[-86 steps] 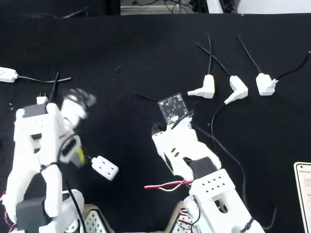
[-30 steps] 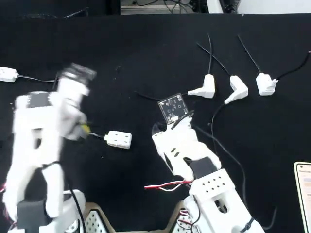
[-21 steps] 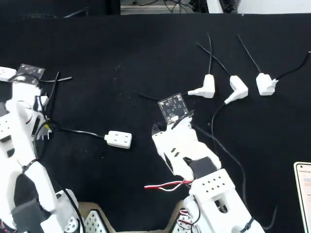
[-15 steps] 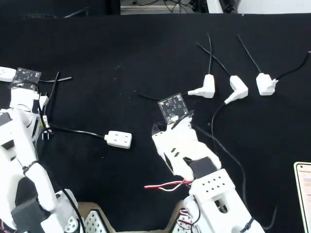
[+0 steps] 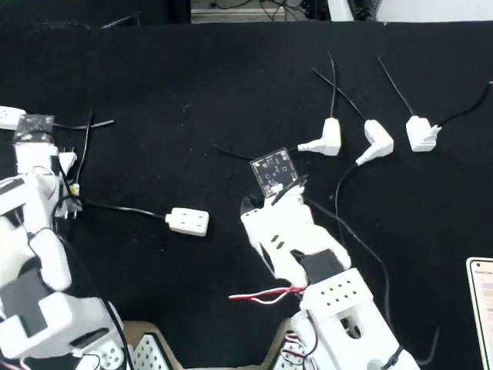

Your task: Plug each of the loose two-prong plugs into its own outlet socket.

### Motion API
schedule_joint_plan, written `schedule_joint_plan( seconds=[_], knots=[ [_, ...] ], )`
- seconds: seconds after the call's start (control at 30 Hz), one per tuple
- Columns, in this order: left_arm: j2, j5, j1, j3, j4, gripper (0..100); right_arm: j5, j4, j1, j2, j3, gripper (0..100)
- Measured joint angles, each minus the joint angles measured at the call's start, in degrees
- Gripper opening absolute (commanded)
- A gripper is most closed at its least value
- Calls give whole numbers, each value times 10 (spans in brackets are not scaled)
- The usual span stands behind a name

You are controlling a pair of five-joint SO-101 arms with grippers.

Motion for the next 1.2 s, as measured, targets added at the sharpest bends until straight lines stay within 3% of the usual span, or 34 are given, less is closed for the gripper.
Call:
schedule_joint_plan(
  seconds=[0.07,0.13,0.7,0.87,1.07,1.2],
  knots=[
    [18,11,-2,-18,25,55,0,0,0,0,0,11],
    [22,13,-1,-29,60,23,0,0,0,0,0,11],
    [24,17,-41,-301,428,30,0,0,0,0,0,11],
    [34,17,-41,-324,421,45,0,0,0,0,0,11],
    [76,-40,-42,-300,369,195,0,0,0,0,0,11],
    [114,-53,-51,-297,327,175,0,0,0,0,0,11]
  ],
)
